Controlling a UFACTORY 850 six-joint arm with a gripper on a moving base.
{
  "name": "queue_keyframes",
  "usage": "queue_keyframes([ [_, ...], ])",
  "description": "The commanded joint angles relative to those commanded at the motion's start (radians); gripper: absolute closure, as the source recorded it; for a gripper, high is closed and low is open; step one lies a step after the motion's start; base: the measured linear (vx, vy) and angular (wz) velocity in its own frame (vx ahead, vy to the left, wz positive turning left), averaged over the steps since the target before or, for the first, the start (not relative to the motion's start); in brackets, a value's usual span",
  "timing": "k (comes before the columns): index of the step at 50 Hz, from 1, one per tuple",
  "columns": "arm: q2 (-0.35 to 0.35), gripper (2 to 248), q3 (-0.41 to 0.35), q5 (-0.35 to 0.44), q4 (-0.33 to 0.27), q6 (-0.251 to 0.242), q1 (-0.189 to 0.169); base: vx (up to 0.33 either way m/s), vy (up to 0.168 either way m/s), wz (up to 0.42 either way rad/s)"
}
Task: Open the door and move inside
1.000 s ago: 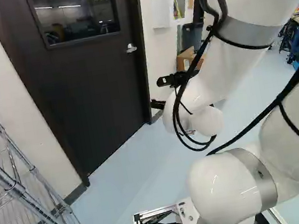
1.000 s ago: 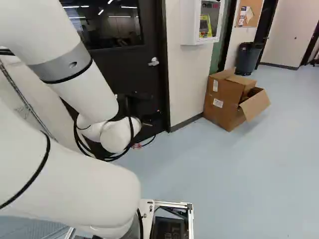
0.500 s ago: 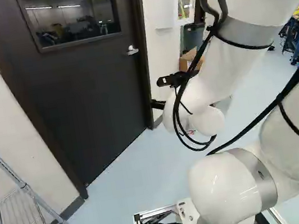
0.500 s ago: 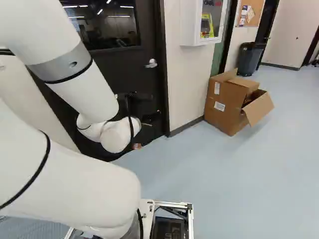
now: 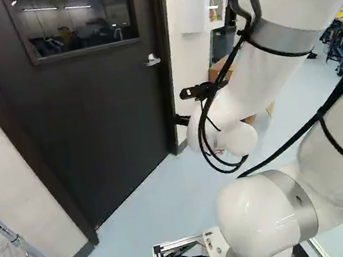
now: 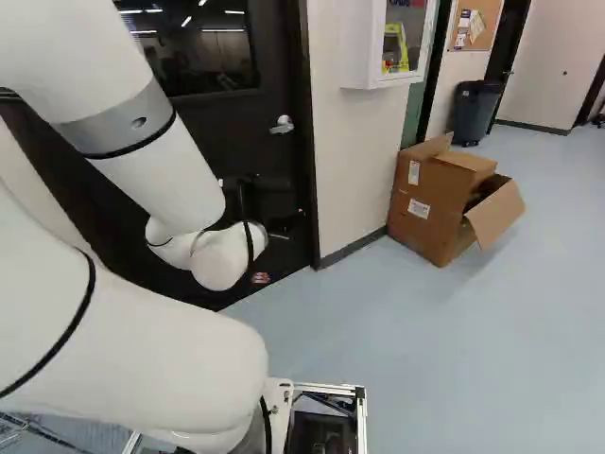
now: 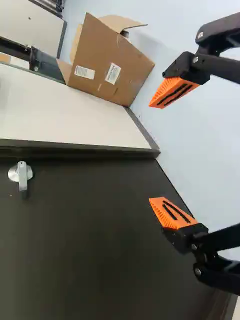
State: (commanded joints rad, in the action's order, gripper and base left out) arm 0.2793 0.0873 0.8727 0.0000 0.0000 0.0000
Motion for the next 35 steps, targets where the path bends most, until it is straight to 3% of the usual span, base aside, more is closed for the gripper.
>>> queue_keyframes([
  [35,0.000,3,0.000,0.000,0.000,0.000,0.000,0.188,0.000,-0.012],
])
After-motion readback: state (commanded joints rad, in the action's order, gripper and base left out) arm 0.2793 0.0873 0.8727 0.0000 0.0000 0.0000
